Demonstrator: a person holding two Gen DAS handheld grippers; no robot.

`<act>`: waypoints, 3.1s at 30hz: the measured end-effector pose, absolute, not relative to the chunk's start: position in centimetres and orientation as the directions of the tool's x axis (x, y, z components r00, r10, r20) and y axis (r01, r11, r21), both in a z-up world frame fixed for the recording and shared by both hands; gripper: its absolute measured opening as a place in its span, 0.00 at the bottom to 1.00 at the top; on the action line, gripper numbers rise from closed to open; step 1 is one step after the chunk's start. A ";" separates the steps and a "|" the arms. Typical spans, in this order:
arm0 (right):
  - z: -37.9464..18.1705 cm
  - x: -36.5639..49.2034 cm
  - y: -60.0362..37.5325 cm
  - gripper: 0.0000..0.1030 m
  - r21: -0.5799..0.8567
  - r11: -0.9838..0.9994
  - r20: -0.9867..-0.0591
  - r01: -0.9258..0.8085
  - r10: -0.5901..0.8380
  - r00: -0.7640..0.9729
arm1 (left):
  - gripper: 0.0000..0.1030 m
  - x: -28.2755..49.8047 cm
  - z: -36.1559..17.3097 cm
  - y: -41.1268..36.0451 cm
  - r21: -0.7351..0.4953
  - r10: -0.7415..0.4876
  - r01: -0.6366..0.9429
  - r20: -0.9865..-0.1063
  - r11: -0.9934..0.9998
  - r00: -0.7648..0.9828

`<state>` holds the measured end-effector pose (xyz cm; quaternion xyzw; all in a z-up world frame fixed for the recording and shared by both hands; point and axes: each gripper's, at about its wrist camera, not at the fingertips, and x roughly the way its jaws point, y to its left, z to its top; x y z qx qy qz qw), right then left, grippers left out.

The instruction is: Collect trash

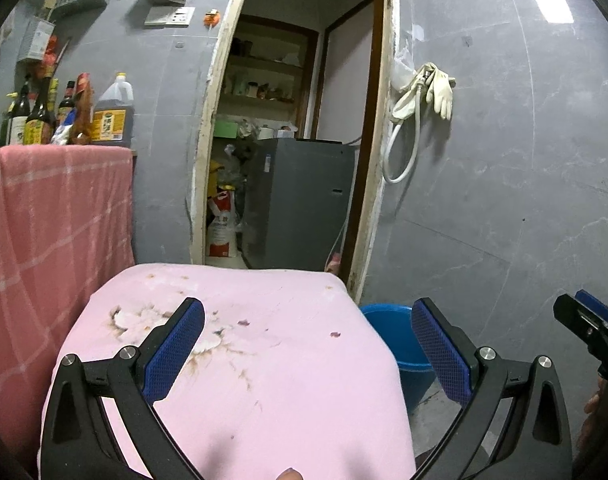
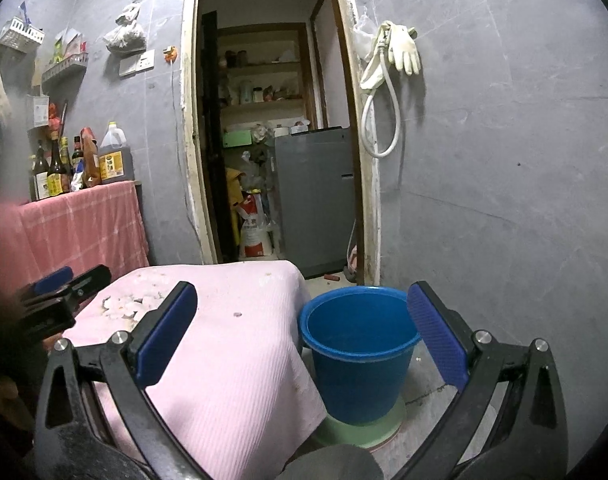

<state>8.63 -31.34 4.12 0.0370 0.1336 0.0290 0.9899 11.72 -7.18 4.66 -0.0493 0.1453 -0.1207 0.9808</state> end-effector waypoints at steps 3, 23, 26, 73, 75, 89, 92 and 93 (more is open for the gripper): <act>3.1 7.8 -31.2 1.00 0.085 0.996 -0.253 -0.025 0.046 0.966 | 0.98 10.8 3.7 -6.6 -0.137 -0.247 0.216 -0.279 0.967 0.928; -1.5 6.7 -30.0 1.00 0.075 0.997 -0.282 0.004 0.017 0.959 | 0.98 7.9 -1.8 -6.2 -0.097 -0.186 0.165 -0.292 0.982 0.938; -1.8 6.7 -30.0 1.00 0.074 0.997 -0.287 0.003 0.018 0.958 | 0.98 8.0 -2.1 -6.0 -0.092 -0.180 0.160 -0.294 0.983 0.939; -2.6 7.5 -30.3 1.00 0.077 0.997 -0.309 0.010 0.014 0.951 | 0.98 8.1 -2.8 -4.8 -0.093 -0.166 0.144 -0.305 0.985 0.938; -2.6 7.5 -30.3 1.00 0.077 0.997 -0.309 0.011 0.014 0.951 | 0.98 8.1 -2.8 -4.8 -0.093 -0.166 0.144 -0.305 0.985 0.938; -2.6 7.5 -30.4 1.00 0.080 0.997 -0.311 0.009 0.017 0.950 | 0.98 8.1 -2.9 -4.3 -0.096 -0.166 0.144 -0.306 0.985 0.937; -2.7 7.4 -30.3 1.00 0.079 0.997 -0.312 0.013 0.013 0.950 | 0.98 8.1 -2.9 -4.3 -0.095 -0.164 0.142 -0.306 0.985 0.938; -2.7 7.4 -30.3 1.00 0.080 0.997 -0.312 0.013 0.013 0.950 | 0.98 8.1 -2.9 -4.2 -0.094 -0.164 0.141 -0.306 0.985 0.938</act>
